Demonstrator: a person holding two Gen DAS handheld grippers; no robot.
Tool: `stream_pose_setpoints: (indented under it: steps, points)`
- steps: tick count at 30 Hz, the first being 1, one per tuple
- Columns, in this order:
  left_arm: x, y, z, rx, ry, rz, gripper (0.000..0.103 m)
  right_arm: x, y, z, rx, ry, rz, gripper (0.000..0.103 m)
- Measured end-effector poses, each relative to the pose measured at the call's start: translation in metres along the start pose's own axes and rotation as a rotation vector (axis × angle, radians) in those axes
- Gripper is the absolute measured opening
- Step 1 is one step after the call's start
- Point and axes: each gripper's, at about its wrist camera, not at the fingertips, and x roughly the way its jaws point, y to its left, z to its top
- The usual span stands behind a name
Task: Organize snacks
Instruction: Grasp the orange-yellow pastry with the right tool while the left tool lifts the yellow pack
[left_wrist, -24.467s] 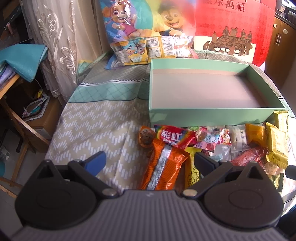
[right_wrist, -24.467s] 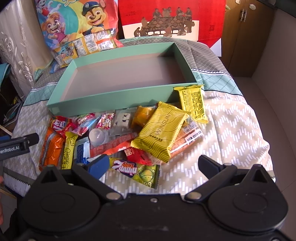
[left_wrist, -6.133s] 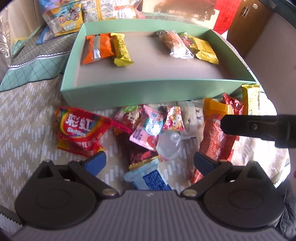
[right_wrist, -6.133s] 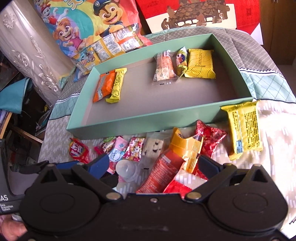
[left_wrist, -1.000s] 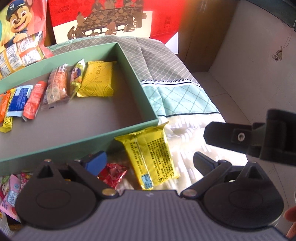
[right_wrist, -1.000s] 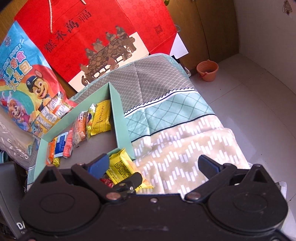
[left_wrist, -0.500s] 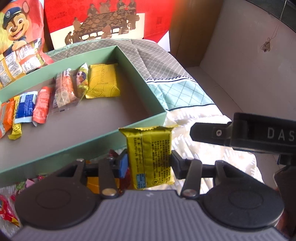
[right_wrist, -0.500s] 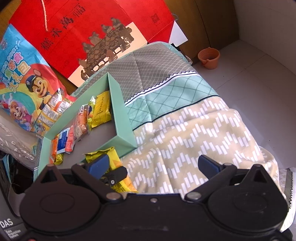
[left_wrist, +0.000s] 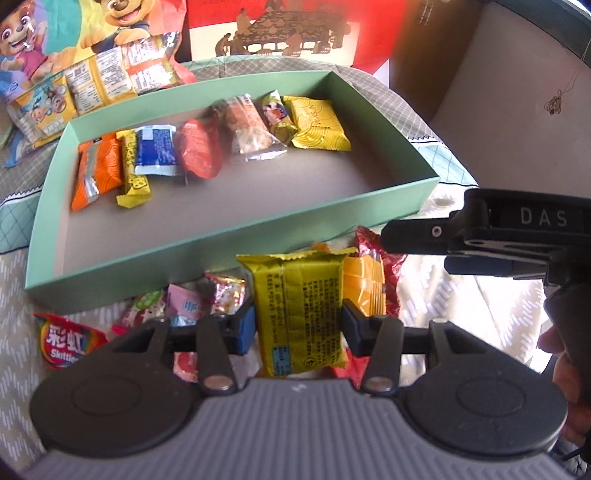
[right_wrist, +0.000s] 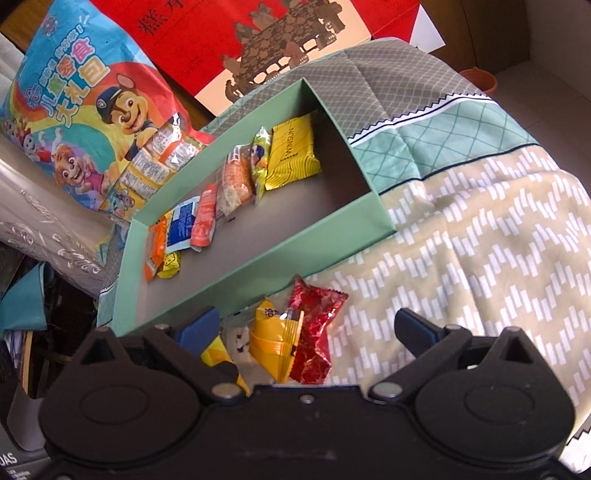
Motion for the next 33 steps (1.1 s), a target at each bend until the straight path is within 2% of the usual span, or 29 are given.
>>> stream_pose_setpoints:
  steps: [4,5,10,13,16,24,25,26,28,33]
  points:
    - [0.001,0.02,-0.005,-0.039,0.004,0.001,0.047,0.012,0.025,-0.004,-0.081,0.024,0.003,0.064]
    - [0.001,0.023,-0.006,-0.044,0.006,-0.002,0.047,0.015,0.031,-0.004,-0.105,0.023,-0.007,0.06]
    - [0.005,0.036,-0.015,-0.08,0.013,-0.01,0.047,0.032,0.055,0.004,-0.194,0.012,0.0,0.057]
    - [0.006,0.042,-0.02,-0.099,0.016,-0.012,0.047,0.044,0.061,0.007,-0.241,0.05,0.001,0.057]
    - [0.007,0.048,-0.023,-0.107,0.014,-0.015,0.046,0.051,0.059,-0.003,-0.259,0.122,-0.011,0.057]
    - [0.01,0.048,-0.03,-0.095,0.016,-0.012,0.047,0.049,0.057,-0.039,-0.35,0.156,-0.105,0.057]
    - [0.01,0.049,-0.031,-0.099,0.015,-0.014,0.047,0.047,0.057,-0.043,-0.369,0.138,-0.121,0.055]
    - [0.009,0.049,-0.032,-0.102,0.014,-0.014,0.047,0.047,0.059,-0.046,-0.379,0.121,-0.146,0.045]
    - [0.006,0.05,-0.032,-0.099,0.013,-0.014,0.047,0.044,0.06,-0.049,-0.385,0.119,-0.154,0.041]
    - [-0.013,0.048,-0.031,-0.096,-0.014,-0.052,0.047,0.022,0.066,-0.044,-0.351,0.109,-0.114,0.04]
